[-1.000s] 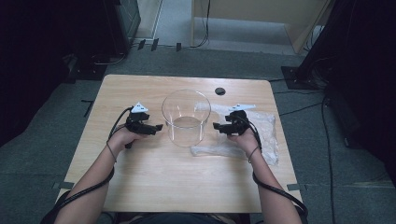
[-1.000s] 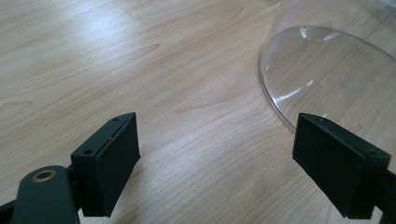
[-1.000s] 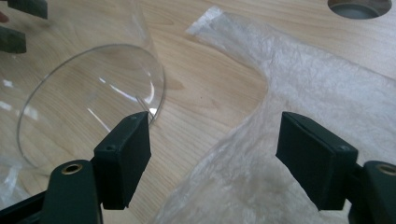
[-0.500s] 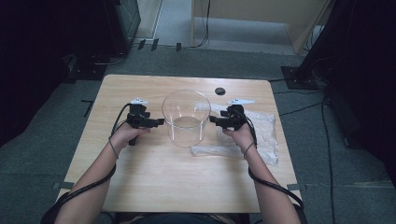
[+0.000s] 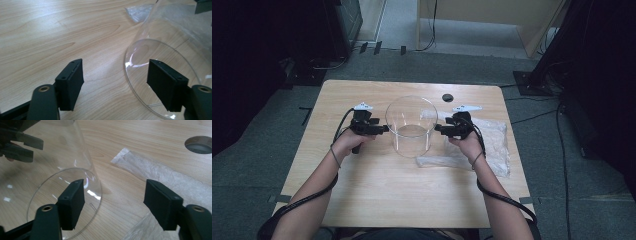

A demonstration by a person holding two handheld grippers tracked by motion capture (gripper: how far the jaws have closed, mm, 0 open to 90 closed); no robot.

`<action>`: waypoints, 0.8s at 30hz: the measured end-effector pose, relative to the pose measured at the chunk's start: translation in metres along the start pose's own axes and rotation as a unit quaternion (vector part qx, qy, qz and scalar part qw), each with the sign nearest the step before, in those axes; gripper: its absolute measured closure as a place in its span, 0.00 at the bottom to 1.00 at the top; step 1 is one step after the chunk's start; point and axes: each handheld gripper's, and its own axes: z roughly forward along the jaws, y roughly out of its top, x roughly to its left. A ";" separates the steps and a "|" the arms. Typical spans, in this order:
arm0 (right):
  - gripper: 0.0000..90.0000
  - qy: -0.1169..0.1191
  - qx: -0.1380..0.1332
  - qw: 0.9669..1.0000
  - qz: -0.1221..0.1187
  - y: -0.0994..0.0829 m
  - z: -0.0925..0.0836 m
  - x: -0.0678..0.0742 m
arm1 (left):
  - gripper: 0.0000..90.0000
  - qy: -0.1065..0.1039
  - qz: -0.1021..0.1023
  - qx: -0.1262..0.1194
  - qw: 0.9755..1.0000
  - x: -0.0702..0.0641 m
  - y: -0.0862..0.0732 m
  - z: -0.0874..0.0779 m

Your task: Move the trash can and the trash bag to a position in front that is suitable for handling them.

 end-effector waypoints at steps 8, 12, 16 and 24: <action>0.40 0.000 0.009 1.000 -0.010 0.001 -0.003 0.001 | 0.44 -0.012 0.007 0.001 1.000 -0.005 -0.001 -0.004; 0.40 0.002 0.013 1.000 -0.016 0.001 -0.004 0.003 | 0.45 -0.014 0.010 0.003 1.000 -0.007 -0.002 -0.006; 0.40 0.006 0.015 1.000 -0.018 0.000 -0.006 0.004 | 0.47 -0.014 0.011 -0.001 1.000 -0.010 -0.005 -0.008; 0.41 0.013 0.022 1.000 -0.012 -0.003 -0.010 0.006 | 0.48 -0.029 0.000 0.011 1.000 -0.014 -0.008 -0.012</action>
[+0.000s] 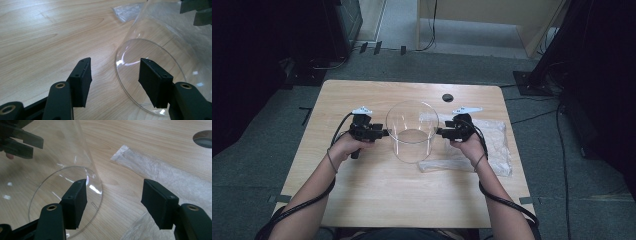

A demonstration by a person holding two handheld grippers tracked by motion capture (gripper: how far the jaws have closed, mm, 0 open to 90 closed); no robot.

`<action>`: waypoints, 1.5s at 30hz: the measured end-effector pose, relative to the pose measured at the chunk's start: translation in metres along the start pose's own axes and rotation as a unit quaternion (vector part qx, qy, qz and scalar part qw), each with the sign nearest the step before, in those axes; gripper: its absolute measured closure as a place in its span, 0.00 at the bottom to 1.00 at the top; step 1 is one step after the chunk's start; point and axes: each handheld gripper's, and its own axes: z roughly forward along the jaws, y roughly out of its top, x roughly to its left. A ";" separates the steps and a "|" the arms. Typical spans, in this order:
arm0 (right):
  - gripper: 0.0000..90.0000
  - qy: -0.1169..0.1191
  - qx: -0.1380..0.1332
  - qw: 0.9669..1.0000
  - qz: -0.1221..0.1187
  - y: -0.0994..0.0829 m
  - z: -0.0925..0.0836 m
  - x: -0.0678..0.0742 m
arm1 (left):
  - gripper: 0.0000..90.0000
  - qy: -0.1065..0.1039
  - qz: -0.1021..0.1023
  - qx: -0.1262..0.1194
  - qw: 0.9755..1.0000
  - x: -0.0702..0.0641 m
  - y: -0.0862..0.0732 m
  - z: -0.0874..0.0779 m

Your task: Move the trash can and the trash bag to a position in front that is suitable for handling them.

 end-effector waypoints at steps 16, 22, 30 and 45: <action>0.41 0.008 0.022 0.999 -0.039 -0.014 -0.011 0.022 | 0.47 0.004 0.031 0.014 0.999 -0.019 -0.016 -0.010; 0.36 0.011 0.021 0.999 -0.039 -0.018 -0.013 0.025 | 0.41 -0.002 0.041 0.016 0.999 -0.022 -0.020 -0.012; 0.33 -0.004 0.018 0.999 -0.041 -0.019 -0.011 0.020 | 0.34 -0.006 0.037 0.014 0.999 -0.016 -0.022 -0.010; 0.26 -0.047 0.042 0.997 -0.032 -0.029 -0.005 0.002 | 0.23 0.016 0.044 0.028 0.999 -0.012 -0.023 -0.008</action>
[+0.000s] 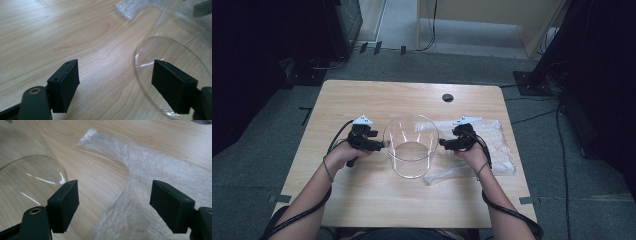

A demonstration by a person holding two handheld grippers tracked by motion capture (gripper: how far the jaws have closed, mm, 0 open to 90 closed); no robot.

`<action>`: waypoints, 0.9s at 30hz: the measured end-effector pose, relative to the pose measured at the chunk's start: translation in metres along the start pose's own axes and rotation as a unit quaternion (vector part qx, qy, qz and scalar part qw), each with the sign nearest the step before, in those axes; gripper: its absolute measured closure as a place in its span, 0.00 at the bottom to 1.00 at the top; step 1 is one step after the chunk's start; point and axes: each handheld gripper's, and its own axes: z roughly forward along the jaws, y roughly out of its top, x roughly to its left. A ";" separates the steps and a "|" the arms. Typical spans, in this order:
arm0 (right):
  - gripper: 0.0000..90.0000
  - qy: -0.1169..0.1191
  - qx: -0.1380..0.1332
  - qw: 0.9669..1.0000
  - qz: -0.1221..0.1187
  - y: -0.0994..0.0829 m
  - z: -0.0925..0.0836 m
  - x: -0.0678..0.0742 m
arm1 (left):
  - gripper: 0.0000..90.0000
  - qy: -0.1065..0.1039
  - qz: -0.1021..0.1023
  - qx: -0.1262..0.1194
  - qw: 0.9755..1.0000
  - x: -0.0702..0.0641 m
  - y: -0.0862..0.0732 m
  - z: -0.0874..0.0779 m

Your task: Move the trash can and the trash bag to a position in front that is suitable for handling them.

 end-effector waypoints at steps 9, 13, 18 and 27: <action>0.19 -0.001 0.041 0.999 0.009 -0.008 0.008 -0.011 | 0.23 -0.002 0.018 0.000 1.000 -0.001 -0.002 0.001; 0.19 -0.014 0.052 0.999 0.003 -0.011 0.010 -0.014 | 0.23 -0.004 0.012 -0.001 1.000 -0.001 -0.002 0.002; 0.19 -0.021 0.056 0.998 -0.008 -0.012 0.013 -0.013 | 0.23 -0.004 0.011 -0.001 1.000 -0.001 -0.001 0.001; 0.24 -0.054 0.058 0.996 -0.029 -0.011 0.016 -0.011 | 0.24 -0.003 0.012 -0.001 1.000 -0.001 -0.001 0.001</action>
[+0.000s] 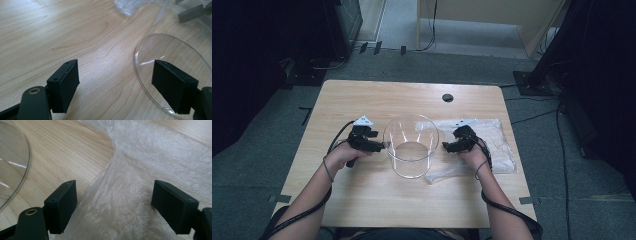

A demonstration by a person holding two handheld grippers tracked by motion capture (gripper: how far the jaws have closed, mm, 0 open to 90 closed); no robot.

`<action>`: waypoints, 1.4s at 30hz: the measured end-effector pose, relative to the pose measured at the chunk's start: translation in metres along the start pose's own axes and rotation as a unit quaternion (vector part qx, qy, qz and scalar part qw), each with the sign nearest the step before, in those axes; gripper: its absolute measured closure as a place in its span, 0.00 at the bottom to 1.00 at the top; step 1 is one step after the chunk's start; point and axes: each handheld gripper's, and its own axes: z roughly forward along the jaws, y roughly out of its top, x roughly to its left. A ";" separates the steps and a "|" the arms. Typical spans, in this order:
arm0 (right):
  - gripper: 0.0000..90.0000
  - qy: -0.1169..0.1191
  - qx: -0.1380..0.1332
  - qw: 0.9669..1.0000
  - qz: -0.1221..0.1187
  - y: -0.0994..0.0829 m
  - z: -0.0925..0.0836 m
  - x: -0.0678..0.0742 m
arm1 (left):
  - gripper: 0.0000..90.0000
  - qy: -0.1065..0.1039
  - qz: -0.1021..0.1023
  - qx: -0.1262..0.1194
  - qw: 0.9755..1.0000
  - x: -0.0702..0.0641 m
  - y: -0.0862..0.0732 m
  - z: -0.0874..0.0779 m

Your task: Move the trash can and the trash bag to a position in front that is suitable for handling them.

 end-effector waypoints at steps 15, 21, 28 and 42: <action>0.71 -0.013 0.000 1.000 0.014 0.003 -0.005 -0.011 | 0.27 -0.001 -0.007 -0.016 1.000 -0.002 0.007 -0.006; 0.99 0.002 0.015 1.000 0.010 0.010 -0.003 -0.012 | 0.27 -0.001 0.007 -0.023 1.000 -0.003 0.010 -0.010; 1.00 0.056 -0.010 0.997 0.054 0.024 -0.014 -0.013 | 0.27 -0.002 0.017 -0.033 0.999 -0.004 0.019 -0.019; 1.00 0.105 -0.036 0.991 0.079 0.037 -0.046 -0.014 | 0.27 -0.014 0.024 -0.039 0.999 -0.002 0.028 -0.038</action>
